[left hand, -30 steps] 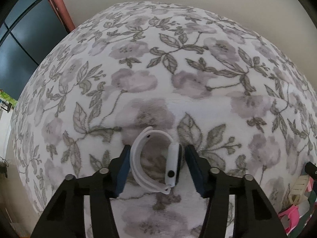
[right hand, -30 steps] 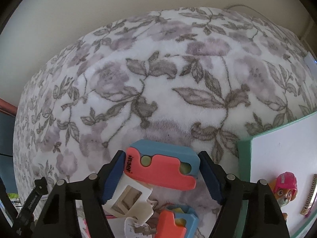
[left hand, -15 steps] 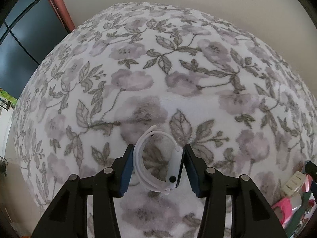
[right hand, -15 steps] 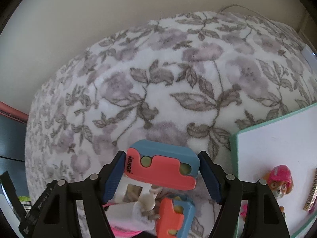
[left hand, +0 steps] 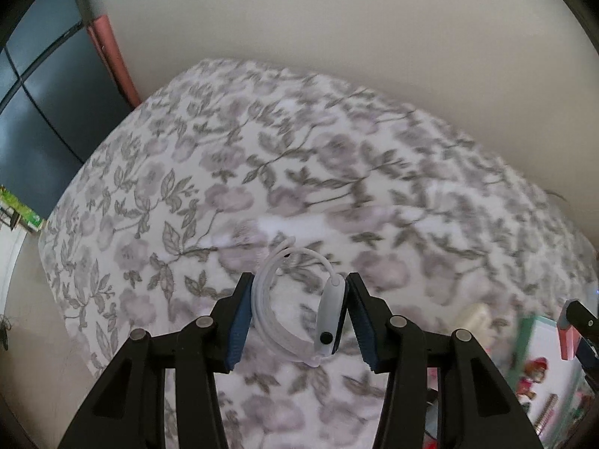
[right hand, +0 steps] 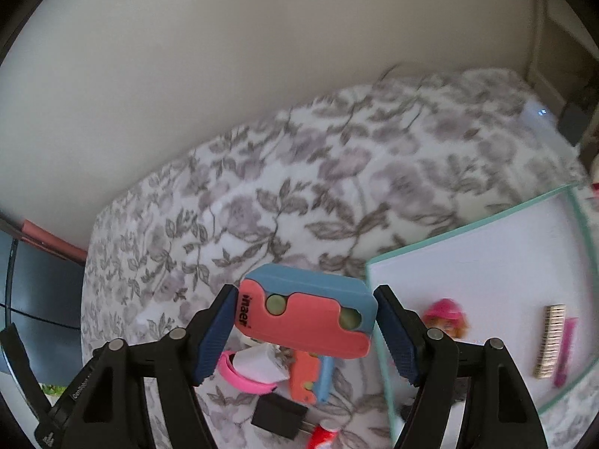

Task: Organize rigid objects
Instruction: 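Carry the smartwatch to the tray with the left tool while the right tool carries the block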

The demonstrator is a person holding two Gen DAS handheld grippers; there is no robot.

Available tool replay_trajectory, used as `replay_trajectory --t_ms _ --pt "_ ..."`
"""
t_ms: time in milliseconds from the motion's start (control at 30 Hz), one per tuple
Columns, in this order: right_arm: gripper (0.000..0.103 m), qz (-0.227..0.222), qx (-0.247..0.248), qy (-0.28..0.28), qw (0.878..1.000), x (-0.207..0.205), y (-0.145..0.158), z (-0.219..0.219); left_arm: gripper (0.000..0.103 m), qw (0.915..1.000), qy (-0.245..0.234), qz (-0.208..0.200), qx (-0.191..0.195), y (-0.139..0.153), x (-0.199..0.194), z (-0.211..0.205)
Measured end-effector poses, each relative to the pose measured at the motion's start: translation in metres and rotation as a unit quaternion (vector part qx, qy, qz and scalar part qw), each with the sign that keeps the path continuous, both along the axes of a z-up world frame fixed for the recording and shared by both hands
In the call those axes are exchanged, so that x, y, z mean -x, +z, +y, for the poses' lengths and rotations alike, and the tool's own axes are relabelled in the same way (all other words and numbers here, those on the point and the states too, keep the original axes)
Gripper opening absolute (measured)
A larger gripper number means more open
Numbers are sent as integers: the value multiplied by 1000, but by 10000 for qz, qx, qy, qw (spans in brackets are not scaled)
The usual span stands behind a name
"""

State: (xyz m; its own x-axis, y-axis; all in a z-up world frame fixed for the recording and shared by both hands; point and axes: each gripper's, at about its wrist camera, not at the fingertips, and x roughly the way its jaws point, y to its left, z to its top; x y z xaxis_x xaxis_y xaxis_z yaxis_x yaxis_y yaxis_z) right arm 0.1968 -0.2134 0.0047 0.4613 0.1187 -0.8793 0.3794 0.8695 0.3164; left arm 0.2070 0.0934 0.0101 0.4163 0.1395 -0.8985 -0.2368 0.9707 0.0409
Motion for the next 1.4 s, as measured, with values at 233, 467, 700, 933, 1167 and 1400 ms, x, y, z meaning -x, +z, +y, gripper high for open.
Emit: replay_trajectory --t_ms 233,467,700,933,1167,1400 --pt "76 -387 242 -288 9985 45 46 -36 51 9986 -414 -307 137 47 25 -58" --pt "76 -671 677 -560 9939 98 64 -67 51 9945 -912 -452 258 69 53 -125" --pt "76 -505 704 -1053 9907 139 37 -97 51 9888 -1431 -314 283 57 75 -198" --pt "76 -329 928 -1318 9864 160 26 -128 51 9830 -1827 -65 176 28 84 -257" --pt "76 -241 1266 -1525 9799 172 29 -160 51 9753 -2205 101 101 4 94 -292" --pt "76 105 1129 -1526 9818 169 7 -174 51 9674 -2497 367 191 -18 106 -314"
